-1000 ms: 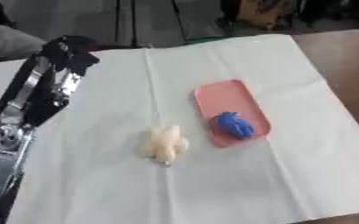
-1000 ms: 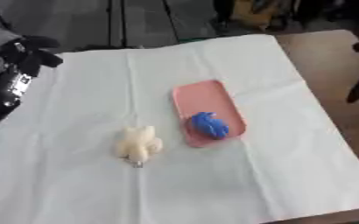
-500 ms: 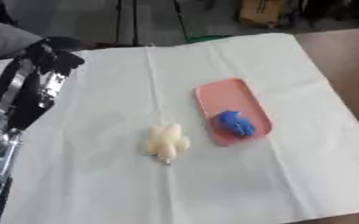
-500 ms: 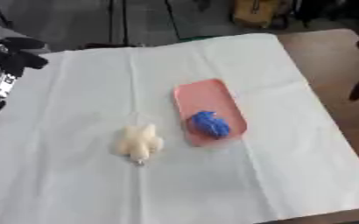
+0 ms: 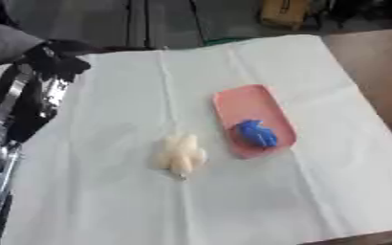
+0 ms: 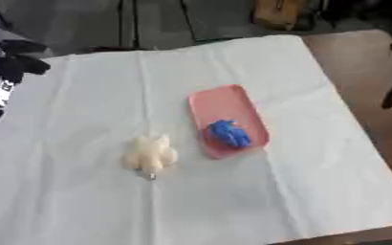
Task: Pick up objects on the table and place them in the box.
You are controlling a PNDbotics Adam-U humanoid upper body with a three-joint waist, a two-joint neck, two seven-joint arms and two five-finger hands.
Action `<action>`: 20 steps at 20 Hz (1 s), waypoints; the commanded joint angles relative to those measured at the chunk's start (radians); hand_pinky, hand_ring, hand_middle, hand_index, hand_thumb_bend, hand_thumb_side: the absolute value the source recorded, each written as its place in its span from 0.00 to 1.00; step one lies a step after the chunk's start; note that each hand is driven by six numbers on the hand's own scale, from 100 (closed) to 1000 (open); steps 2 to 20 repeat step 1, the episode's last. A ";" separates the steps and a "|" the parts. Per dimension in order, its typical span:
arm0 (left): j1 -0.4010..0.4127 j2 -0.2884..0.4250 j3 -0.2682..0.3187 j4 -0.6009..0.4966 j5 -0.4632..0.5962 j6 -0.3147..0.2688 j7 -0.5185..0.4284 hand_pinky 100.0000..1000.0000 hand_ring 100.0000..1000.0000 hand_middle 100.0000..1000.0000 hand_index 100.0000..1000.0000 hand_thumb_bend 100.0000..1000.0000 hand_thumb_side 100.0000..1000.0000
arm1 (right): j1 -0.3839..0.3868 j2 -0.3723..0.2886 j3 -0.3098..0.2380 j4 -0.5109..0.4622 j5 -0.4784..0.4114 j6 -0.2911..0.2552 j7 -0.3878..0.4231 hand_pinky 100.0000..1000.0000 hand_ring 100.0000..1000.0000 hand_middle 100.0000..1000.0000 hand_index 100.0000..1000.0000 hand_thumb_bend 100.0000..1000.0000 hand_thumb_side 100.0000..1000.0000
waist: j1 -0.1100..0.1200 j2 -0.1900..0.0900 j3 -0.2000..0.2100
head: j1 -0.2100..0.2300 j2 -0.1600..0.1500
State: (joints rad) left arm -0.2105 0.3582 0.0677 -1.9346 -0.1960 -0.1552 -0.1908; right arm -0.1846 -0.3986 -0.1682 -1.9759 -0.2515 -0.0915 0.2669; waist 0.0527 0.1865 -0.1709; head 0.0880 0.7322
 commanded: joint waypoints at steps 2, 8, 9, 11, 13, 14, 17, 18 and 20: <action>-0.005 0.006 0.011 -0.016 0.004 0.003 0.002 0.69 0.66 0.73 0.81 0.08 0.81 | -0.007 -0.017 -0.011 -0.009 0.004 0.001 -0.003 0.31 0.33 0.72 0.65 0.00 0.67 | -0.003 -0.015 -0.001 | -0.005 0.010; -0.005 0.006 0.011 -0.016 0.004 0.003 0.002 0.69 0.66 0.73 0.81 0.08 0.81 | -0.007 -0.017 -0.011 -0.009 0.004 0.001 -0.003 0.31 0.33 0.72 0.65 0.00 0.67 | -0.003 -0.015 -0.001 | -0.005 0.010; -0.005 0.006 0.011 -0.016 0.004 0.003 0.002 0.69 0.66 0.73 0.81 0.08 0.81 | -0.007 -0.017 -0.011 -0.009 0.004 0.001 -0.003 0.31 0.33 0.72 0.65 0.00 0.67 | -0.003 -0.015 -0.001 | -0.005 0.010; -0.005 0.006 0.011 -0.016 0.004 0.003 0.002 0.69 0.66 0.73 0.81 0.08 0.81 | -0.007 -0.017 -0.011 -0.009 0.004 0.001 -0.003 0.31 0.33 0.72 0.65 0.00 0.67 | -0.003 -0.015 -0.001 | -0.005 0.010; -0.005 0.006 0.011 -0.016 0.004 0.003 0.002 0.69 0.66 0.73 0.81 0.08 0.81 | -0.007 -0.017 -0.011 -0.009 0.004 0.001 -0.003 0.31 0.33 0.72 0.65 0.00 0.67 | -0.003 -0.015 -0.001 | -0.005 0.010; -0.005 0.006 0.011 -0.016 0.004 0.003 0.002 0.69 0.66 0.73 0.81 0.08 0.81 | -0.007 -0.017 -0.011 -0.009 0.004 0.001 -0.003 0.31 0.33 0.72 0.65 0.00 0.67 | -0.003 -0.015 -0.001 | -0.005 0.010; -0.005 0.006 0.011 -0.016 0.004 0.003 0.002 0.69 0.66 0.73 0.81 0.08 0.81 | -0.007 -0.017 -0.011 -0.009 0.004 0.001 -0.003 0.31 0.33 0.72 0.65 0.00 0.67 | -0.003 -0.015 -0.001 | -0.005 0.010; -0.005 0.006 0.011 -0.016 0.004 0.003 0.002 0.69 0.66 0.73 0.81 0.08 0.81 | -0.007 -0.017 -0.011 -0.009 0.004 0.001 -0.003 0.31 0.33 0.72 0.65 0.00 0.67 | -0.003 -0.015 -0.001 | -0.005 0.010; -0.005 0.006 0.011 -0.016 0.004 0.003 0.002 0.69 0.66 0.73 0.81 0.08 0.81 | -0.007 -0.017 -0.011 -0.009 0.004 0.001 -0.003 0.31 0.33 0.72 0.65 0.00 0.67 | -0.003 -0.015 -0.001 | -0.005 0.010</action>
